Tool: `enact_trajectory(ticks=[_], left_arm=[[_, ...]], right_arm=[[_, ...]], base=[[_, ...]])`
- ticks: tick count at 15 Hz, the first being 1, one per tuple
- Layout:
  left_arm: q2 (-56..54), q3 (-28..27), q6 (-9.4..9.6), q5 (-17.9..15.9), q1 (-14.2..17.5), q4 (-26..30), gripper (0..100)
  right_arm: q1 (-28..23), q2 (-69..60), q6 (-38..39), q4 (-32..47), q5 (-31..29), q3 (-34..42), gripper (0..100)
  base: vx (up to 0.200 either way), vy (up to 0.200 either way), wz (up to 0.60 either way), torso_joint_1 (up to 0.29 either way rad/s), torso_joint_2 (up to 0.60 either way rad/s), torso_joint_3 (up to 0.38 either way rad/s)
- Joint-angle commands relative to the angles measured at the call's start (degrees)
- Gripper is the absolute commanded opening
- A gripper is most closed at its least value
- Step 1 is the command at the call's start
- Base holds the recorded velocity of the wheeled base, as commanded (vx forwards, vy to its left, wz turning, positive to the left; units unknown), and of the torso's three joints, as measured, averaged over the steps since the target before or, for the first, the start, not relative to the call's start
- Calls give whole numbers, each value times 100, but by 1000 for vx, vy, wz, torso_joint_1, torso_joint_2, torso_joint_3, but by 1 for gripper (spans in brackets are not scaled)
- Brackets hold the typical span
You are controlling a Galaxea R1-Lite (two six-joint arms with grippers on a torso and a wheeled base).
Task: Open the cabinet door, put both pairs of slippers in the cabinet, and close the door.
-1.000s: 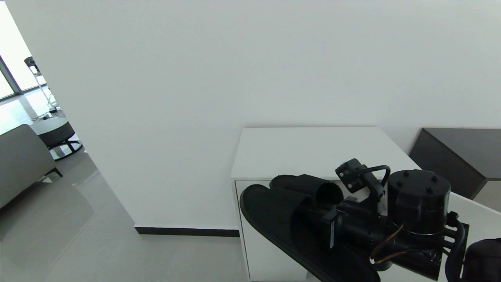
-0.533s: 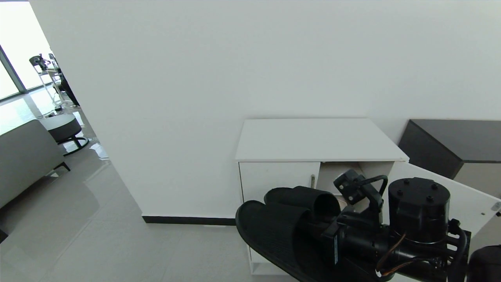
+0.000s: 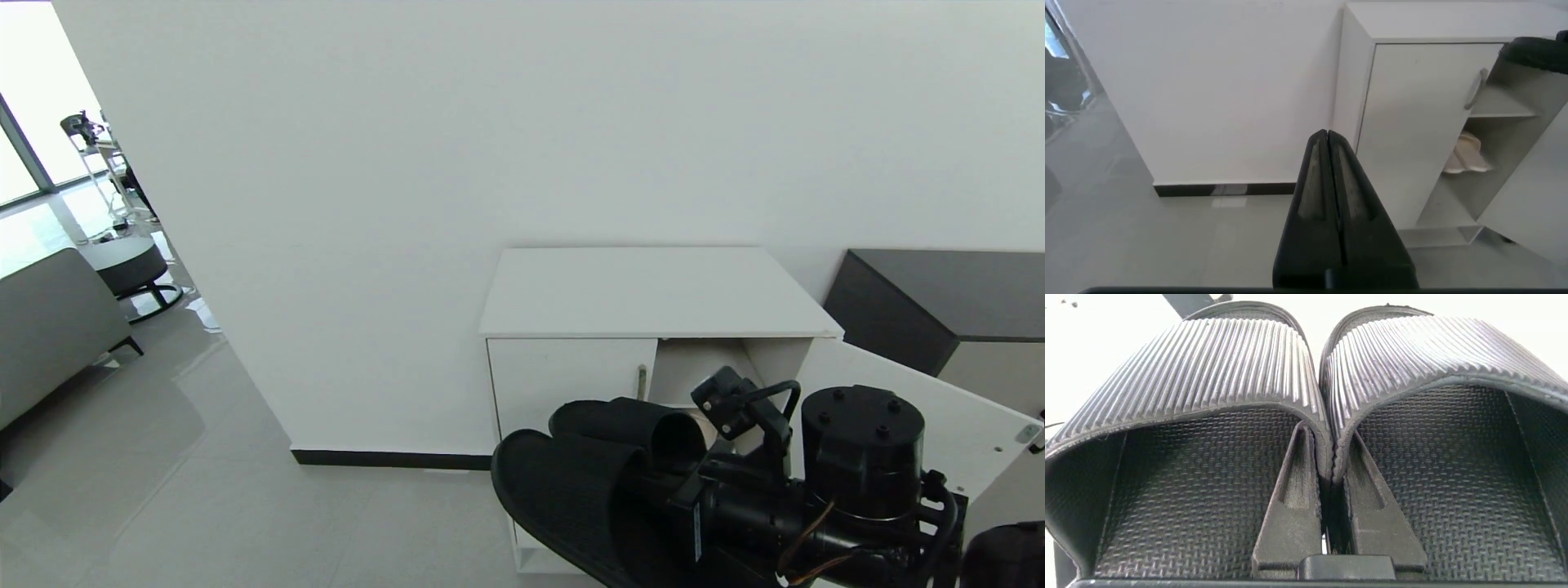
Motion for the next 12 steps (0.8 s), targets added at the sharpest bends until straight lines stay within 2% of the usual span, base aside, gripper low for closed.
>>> enact_trajectory(ticks=[1, 6, 12], left_arm=[[7, 0, 1, -2, 2, -1, 0], [7, 0, 1, -2, 2, -1, 0], [7, 0, 1, -2, 2, -1, 0]], right_arm=[[-11, 124, -1, -18, 6, 11, 0], [-178, 423, 25, -457, -3, 11, 0], [-187, 484, 7, -484, -3, 72, 0]], base=[[0, -200, 0, 12, 7, 2], [0, -200, 0, 3, 4, 2], [0, -200, 0, 2, 2, 1]])
